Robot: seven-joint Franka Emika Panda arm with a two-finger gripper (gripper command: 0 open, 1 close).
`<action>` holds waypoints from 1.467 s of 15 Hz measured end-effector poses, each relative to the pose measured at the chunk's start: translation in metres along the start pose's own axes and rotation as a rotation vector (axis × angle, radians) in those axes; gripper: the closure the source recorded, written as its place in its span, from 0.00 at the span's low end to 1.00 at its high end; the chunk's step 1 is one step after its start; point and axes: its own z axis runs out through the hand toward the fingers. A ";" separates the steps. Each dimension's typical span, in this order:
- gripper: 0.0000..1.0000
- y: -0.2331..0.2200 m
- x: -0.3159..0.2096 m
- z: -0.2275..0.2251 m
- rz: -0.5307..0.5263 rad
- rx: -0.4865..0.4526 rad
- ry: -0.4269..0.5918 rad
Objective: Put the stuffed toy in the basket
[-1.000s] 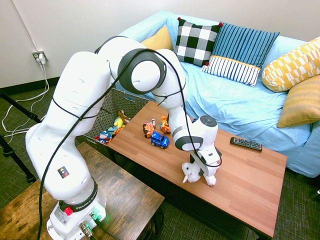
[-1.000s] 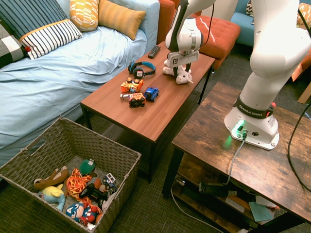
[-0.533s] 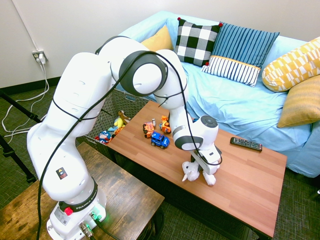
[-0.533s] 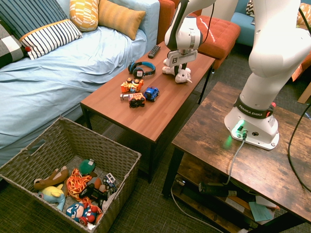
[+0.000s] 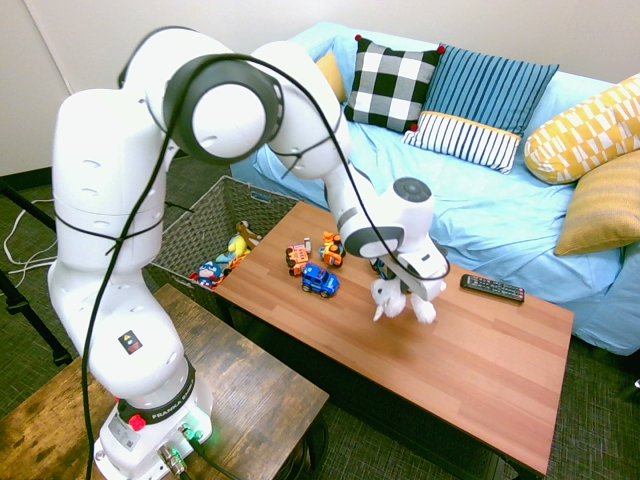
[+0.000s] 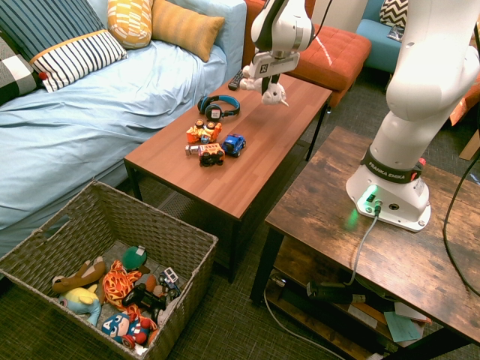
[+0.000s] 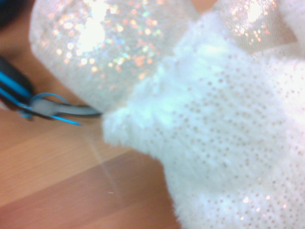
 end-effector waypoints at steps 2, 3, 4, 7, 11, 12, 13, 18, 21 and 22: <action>1.00 -0.036 -0.025 -0.034 -0.041 0.011 0.028; 1.00 -0.056 -0.040 -0.051 -0.061 0.014 0.043; 1.00 -0.075 -0.056 -0.065 -0.080 0.015 0.054; 1.00 -0.127 -0.116 -0.099 -0.133 0.026 0.063; 1.00 -0.175 -0.201 -0.114 -0.212 0.026 0.069; 1.00 -0.185 -0.222 -0.117 -0.231 0.022 0.073; 1.00 -0.195 -0.244 -0.121 -0.248 0.020 0.079; 1.00 -0.240 -0.348 -0.147 -0.337 0.039 0.088; 1.00 -0.263 -0.406 -0.134 -0.395 0.033 0.100; 1.00 -0.268 -0.424 -0.125 -0.413 0.028 0.094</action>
